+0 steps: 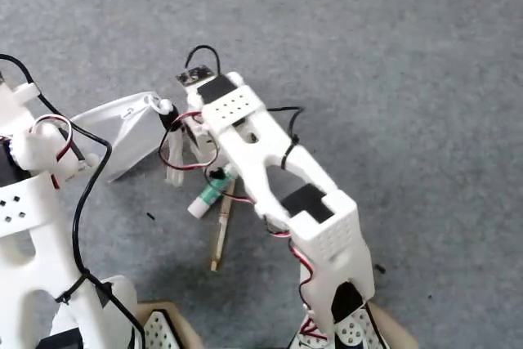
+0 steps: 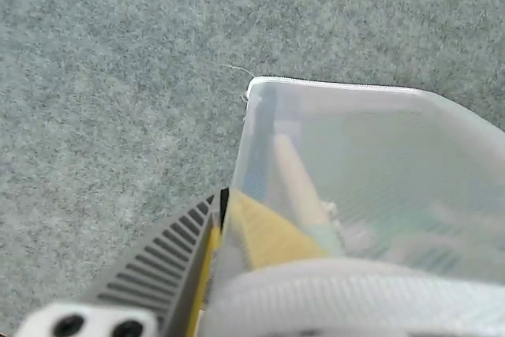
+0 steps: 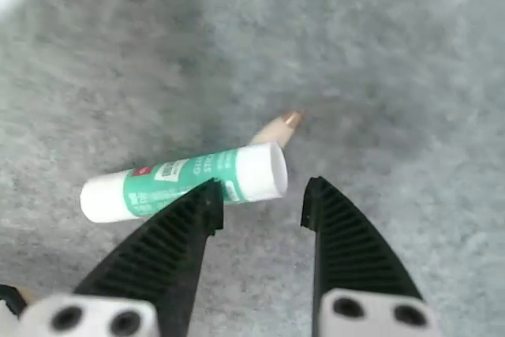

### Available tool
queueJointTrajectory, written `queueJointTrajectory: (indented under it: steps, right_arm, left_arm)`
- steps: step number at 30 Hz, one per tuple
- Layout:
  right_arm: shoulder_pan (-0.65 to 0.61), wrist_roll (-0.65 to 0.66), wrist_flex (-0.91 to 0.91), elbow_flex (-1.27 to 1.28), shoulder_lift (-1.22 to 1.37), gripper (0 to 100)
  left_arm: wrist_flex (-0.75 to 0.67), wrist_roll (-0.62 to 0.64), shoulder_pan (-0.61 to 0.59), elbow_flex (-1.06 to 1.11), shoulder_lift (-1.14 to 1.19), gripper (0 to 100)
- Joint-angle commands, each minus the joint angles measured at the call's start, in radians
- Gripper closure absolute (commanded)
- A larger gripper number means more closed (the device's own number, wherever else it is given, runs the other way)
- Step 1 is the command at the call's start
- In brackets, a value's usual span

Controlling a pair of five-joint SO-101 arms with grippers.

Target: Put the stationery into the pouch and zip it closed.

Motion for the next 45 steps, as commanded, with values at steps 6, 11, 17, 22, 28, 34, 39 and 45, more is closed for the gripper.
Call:
queueJointTrajectory:
  steps: [6,11,17,22,28,34,39,45]
  right_arm:
    - [0.017,-0.127,0.021,-0.054,-0.042,81.8]
    - [-0.005,-0.152,-0.011,-0.056,0.041,81.8]
    - [-0.005,-0.193,-0.092,-0.056,0.153,81.9]
    - [-0.002,-0.199,-0.083,-0.093,0.206,81.9]
    - [0.002,-0.198,-0.026,-0.174,0.226,84.7]
    - [-0.002,-0.083,-0.028,-0.265,0.229,93.2]
    - [0.005,-0.071,-0.031,-0.328,0.231,93.6]
    - [0.020,-0.052,-0.026,-0.401,0.225,97.6]
  left_arm:
    - [-0.003,0.012,-0.008,-0.016,-0.005,97]
    - [-0.003,0.012,-0.008,-0.016,-0.005,97]
    - [-0.003,0.012,-0.008,-0.016,-0.006,97]
    - [-0.003,0.012,-0.008,-0.016,-0.006,97]
    - [-0.003,0.012,-0.008,-0.016,-0.006,97]
    - [-0.003,0.012,-0.008,-0.016,-0.006,97]
    - [-0.003,0.012,-0.008,-0.016,-0.006,97]
    - [-0.003,0.012,-0.008,-0.016,-0.006,97]
